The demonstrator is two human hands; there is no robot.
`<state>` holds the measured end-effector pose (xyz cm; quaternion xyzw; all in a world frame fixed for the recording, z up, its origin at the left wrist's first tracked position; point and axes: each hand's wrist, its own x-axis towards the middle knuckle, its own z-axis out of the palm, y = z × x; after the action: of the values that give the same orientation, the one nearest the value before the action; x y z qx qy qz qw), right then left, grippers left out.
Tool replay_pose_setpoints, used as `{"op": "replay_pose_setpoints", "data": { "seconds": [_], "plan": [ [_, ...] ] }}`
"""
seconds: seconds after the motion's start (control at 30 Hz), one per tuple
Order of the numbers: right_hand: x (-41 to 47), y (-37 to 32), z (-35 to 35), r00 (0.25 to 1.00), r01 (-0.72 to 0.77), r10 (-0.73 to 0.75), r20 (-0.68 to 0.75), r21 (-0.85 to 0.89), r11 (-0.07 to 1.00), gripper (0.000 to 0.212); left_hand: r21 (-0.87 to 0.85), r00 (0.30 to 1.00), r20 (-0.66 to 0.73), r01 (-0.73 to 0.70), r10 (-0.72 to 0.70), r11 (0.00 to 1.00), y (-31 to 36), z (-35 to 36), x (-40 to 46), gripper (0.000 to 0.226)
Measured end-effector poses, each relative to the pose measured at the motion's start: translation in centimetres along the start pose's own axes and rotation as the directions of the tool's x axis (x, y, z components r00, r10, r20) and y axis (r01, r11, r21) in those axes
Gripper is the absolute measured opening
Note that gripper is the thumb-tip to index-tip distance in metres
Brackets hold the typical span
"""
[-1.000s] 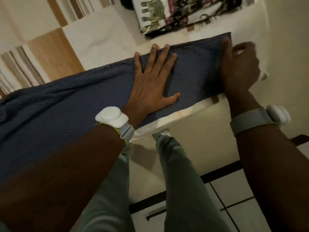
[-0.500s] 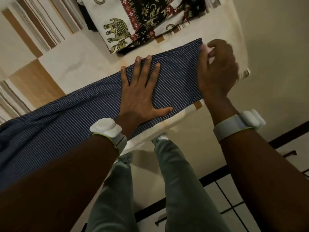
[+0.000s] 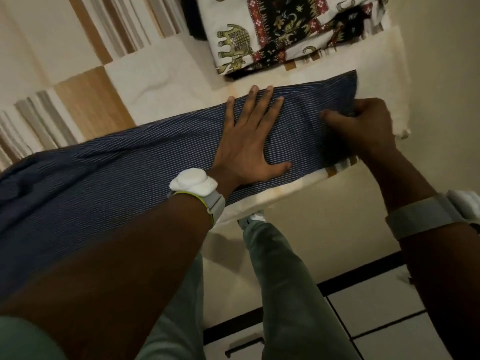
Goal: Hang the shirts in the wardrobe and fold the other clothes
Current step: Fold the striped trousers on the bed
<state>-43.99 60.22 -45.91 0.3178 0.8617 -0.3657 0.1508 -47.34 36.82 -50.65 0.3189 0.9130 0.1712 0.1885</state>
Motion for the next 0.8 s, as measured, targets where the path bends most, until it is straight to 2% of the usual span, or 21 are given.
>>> {"op": "replay_pose_setpoints", "data": {
  "seconds": [0.03, 0.07, 0.1, 0.17, 0.23, 0.27, 0.3, 0.37, 0.43, 0.5, 0.57, 0.67, 0.73, 0.8],
  "plan": [
    [-0.7, -0.8, 0.1, 1.000, 0.000, 0.001, -0.014, 0.104, 0.995, 0.036, -0.164, 1.000, -0.026, 0.009, -0.013, 0.986, -0.1, -0.3, -0.3, 0.118],
    [-1.5, -2.1, 0.5, 0.999, 0.024, -0.018, -0.035, 0.184, 0.983, 0.024, -0.385, 0.998, -0.039, 0.036, -0.055, 0.922, -0.4, -0.9, -0.8, 0.110],
    [-2.3, -3.2, 1.0, 0.998, 0.054, -0.041, -0.055, 0.241, 0.969, 0.013, -0.617, 0.993, -0.021, 0.076, -0.112, 0.783, -0.4, -1.7, -1.4, 0.100],
    [-4.8, -6.7, 4.3, 0.992, 0.124, -0.114, -0.053, 0.284, 0.951, 0.010, -0.912, 0.960, 0.061, 0.165, -0.275, 0.375, -1.6, -3.9, -4.2, 0.080],
    [-7.8, -10.5, 7.7, 0.980, 0.193, -0.196, -0.020, 0.287, 0.938, 0.015, -0.972, 0.898, 0.213, 0.233, -0.384, 0.005, -3.1, -6.0, -7.3, 0.070],
    [-9.4, -12.3, 9.7, 0.965, 0.248, -0.263, 0.021, 0.265, 0.932, 0.017, -0.953, 0.862, 0.302, 0.277, -0.407, -0.120, -4.1, -7.1, -9.0, 0.071],
    [-11.1, -14.0, 11.9, 0.937, 0.313, -0.339, 0.083, 0.228, 0.922, 0.019, -0.932, 0.834, 0.356, 0.289, -0.422, -0.218, -5.3, -7.8, -10.8, 0.073],
    [-15.3, -17.9, 17.8, 0.850, 0.441, -0.471, 0.235, 0.172, 0.881, 0.026, -0.919, 0.786, 0.354, 0.191, -0.507, -0.346, -9.1, -9.2, -15.6, 0.060],
    [-18.6, -20.6, 22.0, 0.743, 0.565, -0.568, 0.354, 0.121, 0.816, 0.028, -0.905, 0.749, 0.315, 0.052, -0.583, -0.423, -12.2, -10.1, -20.3, 0.044],
    [-22.1, -22.8, 26.1, 0.632, 0.653, -0.624, 0.460, 0.119, 0.748, 0.024, -0.911, 0.694, 0.286, -0.018, -0.661, -0.413, -15.7, -11.0, -25.3, 0.041],
    [-23.9, -23.4, 28.3, 0.590, 0.651, -0.600, 0.540, 0.121, 0.750, 0.023, -0.894, 0.684, 0.295, -0.048, -0.667, -0.445, -18.4, -11.0, -29.0, 0.049],
    [-25.1, -22.6, 30.2, 0.624, 0.610, -0.572, 0.532, 0.127, 0.783, 0.026, -0.854, 0.713, 0.412, 0.085, -0.567, -0.514, -20.7, -10.4, -32.0, 0.061],
    [-25.1, -21.8, 31.4, 0.671, 0.591, -0.560, 0.486, 0.105, 0.799, 0.023, -0.874, 0.693, 0.440, 0.184, -0.571, -0.450, -22.1, -9.7, -33.0, 0.049],
    [-24.6, -21.1, 32.2, 0.702, 0.583, -0.527, 0.480, 0.039, 0.812, 0.025, -0.901, 0.609, 0.432, 0.262, -0.664, -0.346, -23.4, -8.7, -32.9, 0.029]
  ]
}}
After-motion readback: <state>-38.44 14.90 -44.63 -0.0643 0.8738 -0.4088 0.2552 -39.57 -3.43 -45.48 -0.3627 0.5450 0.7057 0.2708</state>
